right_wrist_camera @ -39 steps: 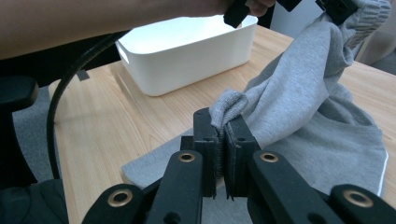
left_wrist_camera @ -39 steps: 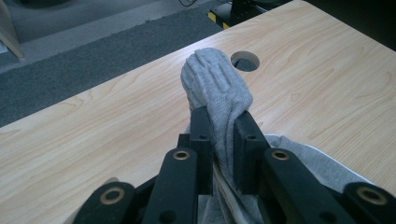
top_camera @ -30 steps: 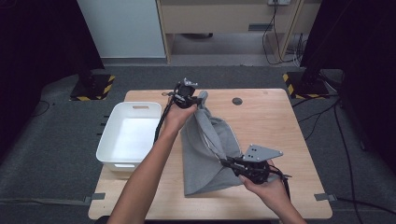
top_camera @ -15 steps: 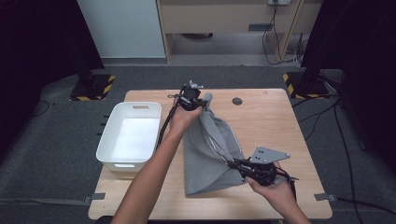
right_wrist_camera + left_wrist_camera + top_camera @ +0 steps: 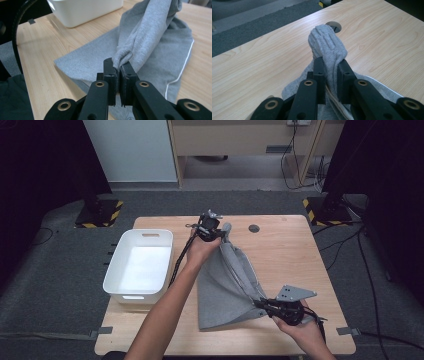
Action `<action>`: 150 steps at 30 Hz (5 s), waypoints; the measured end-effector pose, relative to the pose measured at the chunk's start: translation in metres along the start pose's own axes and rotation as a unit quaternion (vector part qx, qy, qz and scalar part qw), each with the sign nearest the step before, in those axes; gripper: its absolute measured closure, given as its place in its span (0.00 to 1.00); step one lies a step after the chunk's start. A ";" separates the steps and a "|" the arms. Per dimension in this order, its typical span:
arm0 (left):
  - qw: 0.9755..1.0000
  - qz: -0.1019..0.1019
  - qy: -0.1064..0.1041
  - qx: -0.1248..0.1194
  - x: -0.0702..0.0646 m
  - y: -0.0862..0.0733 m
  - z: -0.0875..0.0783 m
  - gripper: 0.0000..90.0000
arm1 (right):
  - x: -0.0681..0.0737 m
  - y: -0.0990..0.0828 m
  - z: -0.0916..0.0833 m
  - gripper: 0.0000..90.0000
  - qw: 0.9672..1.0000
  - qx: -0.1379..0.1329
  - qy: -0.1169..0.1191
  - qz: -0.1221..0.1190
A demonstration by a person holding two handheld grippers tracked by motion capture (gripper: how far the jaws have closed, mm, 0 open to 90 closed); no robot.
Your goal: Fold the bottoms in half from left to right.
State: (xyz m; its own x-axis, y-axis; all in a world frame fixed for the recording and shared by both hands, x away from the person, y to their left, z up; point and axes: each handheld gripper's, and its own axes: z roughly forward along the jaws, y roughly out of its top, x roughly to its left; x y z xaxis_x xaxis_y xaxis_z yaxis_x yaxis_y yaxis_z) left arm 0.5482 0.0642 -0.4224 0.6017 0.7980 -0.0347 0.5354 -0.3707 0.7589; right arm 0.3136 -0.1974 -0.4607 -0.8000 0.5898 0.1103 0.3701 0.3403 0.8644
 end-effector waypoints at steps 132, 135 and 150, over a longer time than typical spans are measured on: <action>0.998 -0.044 -0.046 -0.022 -0.018 -0.043 -0.017 0.19 | -0.084 0.035 0.057 0.11 0.983 0.088 -0.149 0.068; 0.998 -0.038 -0.050 -0.020 -0.018 -0.046 -0.019 0.18 | -0.089 0.040 0.061 0.10 0.983 0.089 -0.147 0.065; 0.998 -0.031 -0.060 -0.002 -0.019 -0.063 -0.024 0.12 | -0.115 0.067 0.090 0.18 0.985 0.070 -0.134 0.082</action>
State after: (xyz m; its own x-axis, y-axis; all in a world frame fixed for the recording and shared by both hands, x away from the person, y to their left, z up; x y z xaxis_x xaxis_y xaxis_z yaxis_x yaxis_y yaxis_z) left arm 0.4891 0.0840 -0.4540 0.6337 0.7571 -0.1589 0.5715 -0.3197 0.7558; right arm 0.4732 -0.1763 -0.4594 -0.5771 0.8114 0.0927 0.5605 0.3110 0.7676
